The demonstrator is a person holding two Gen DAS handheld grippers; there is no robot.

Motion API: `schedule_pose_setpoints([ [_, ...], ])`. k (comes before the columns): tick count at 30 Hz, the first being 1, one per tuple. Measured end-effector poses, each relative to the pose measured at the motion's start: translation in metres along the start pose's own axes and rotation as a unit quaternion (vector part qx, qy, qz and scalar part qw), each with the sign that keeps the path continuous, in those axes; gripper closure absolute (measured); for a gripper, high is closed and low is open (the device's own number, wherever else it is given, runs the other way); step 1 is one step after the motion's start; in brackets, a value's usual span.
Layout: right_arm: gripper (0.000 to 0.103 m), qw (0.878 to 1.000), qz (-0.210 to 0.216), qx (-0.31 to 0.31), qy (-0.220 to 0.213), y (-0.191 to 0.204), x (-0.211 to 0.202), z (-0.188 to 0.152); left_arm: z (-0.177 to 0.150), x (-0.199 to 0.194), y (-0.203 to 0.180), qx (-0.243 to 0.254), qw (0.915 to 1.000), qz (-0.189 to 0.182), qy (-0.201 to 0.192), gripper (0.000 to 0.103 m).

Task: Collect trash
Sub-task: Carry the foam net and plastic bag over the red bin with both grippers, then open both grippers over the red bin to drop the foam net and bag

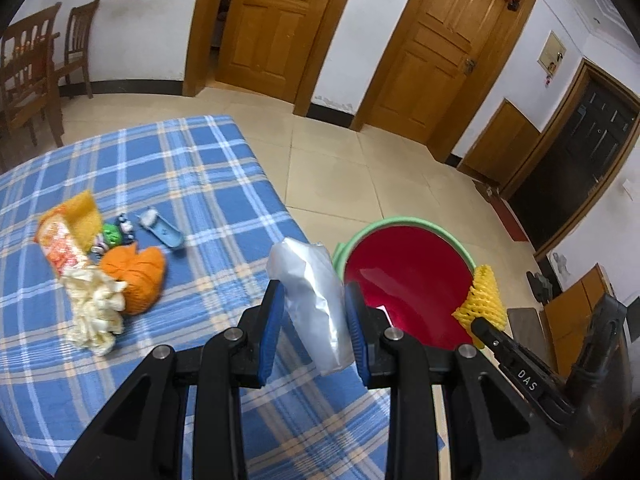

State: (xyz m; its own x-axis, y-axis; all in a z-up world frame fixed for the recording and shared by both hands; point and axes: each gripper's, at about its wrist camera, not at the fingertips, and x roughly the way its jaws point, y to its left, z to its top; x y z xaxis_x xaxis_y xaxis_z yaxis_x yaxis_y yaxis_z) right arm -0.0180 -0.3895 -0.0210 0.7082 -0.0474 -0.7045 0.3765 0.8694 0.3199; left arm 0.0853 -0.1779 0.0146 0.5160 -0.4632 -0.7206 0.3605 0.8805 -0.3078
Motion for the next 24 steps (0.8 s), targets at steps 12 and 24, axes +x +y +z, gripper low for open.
schedule_pose_setpoints([
  [12,0.075,1.0,-0.002,0.028,0.009,-0.023,0.007,0.0,0.0,0.027,-0.028,0.033,0.999,-0.013,0.025,0.071],
  [24,0.067,0.999,-0.007,0.035,-0.006,-0.036,-0.004,0.003,-0.003,0.055,-0.06,0.068,0.9959,-0.029,0.053,0.071],
])
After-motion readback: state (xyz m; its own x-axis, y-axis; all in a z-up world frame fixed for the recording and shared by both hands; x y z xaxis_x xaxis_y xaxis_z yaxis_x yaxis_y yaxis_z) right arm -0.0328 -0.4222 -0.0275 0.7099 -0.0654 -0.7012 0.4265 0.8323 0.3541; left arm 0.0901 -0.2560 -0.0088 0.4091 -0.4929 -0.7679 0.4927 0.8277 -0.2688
